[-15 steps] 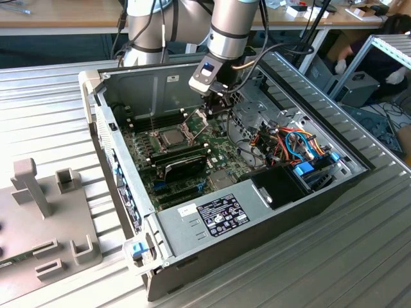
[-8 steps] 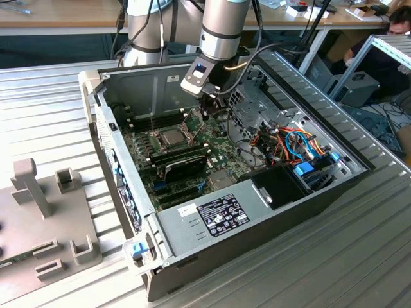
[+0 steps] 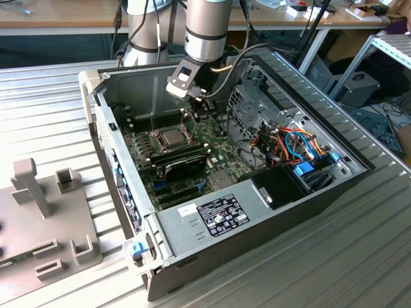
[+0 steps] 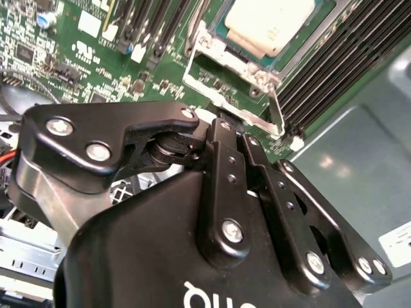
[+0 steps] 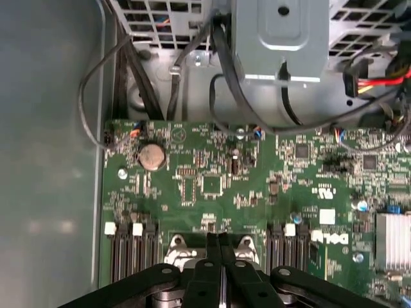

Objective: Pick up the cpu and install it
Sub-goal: 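Close the cpu cover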

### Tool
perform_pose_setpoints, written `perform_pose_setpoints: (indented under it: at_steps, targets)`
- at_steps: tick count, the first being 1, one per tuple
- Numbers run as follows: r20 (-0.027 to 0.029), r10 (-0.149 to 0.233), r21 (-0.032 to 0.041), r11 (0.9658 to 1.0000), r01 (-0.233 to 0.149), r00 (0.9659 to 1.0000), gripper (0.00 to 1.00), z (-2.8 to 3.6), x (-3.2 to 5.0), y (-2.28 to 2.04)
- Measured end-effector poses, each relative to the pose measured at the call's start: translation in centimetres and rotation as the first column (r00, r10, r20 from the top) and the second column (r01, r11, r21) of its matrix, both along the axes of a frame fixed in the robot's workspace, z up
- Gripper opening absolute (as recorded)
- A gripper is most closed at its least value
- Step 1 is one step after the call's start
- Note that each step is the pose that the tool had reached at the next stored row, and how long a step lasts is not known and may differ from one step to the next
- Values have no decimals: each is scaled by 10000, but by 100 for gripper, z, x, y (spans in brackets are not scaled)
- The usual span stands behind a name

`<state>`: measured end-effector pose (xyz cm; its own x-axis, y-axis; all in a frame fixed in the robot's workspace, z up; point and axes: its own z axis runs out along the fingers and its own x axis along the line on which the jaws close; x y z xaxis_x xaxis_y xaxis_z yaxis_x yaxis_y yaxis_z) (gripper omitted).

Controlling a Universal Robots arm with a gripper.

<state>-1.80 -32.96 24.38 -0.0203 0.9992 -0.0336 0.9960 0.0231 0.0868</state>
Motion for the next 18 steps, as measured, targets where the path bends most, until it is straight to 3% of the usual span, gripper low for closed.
perform_pose_setpoints:
  at_steps: [4, 6, 14, 18]
  targets:
    - [195, -2, 2, 10000, 2, 9998, 11, -1, -134, 0]
    - [263, -1, 1, 10000, 1, 9997, 11, -1, -184, 0]
    - [265, -4, 3, 10000, 4, 9996, 11, -2, -196, 0]
    - [264, -2, 2, 10000, 2, 9997, 11, -15, -281, 0]
